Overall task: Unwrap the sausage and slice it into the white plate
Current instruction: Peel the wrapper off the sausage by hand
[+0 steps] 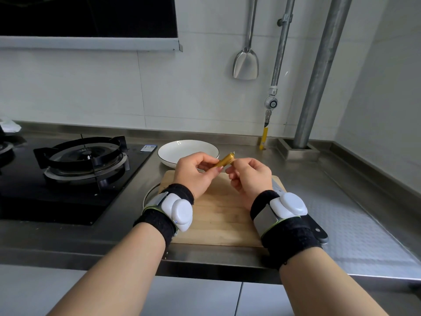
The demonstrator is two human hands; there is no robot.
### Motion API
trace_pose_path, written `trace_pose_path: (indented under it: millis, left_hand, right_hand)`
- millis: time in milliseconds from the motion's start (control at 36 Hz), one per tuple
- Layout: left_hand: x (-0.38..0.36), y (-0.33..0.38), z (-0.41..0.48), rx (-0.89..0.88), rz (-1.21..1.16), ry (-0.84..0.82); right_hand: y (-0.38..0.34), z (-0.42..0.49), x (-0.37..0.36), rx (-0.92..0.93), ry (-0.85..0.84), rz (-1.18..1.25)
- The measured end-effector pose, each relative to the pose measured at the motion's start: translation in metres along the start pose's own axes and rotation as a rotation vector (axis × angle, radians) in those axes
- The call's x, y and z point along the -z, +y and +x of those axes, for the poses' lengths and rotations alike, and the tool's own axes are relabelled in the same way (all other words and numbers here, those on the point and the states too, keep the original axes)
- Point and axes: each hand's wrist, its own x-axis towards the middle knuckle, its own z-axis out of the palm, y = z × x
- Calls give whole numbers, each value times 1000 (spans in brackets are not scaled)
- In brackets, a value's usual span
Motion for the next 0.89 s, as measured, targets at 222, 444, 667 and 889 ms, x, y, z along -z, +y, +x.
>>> trace_pose_path:
  millis: [222,444,667,889]
  left_hand:
    - [6,8,0,194,-261,-102]
    - [9,10,1,343,-399,-137]
    - [9,13,-1,330,-351,-102]
    - [9,12,-1,334,-341,-161]
  right_hand:
    - [-6,-3,-3,-145,-133,170]
    - [-6,-3,-3,-154,-148,116]
    - [-4,-4,-1,-66,-140,120]
    - [-2,-6,-2,-2,-110,60]
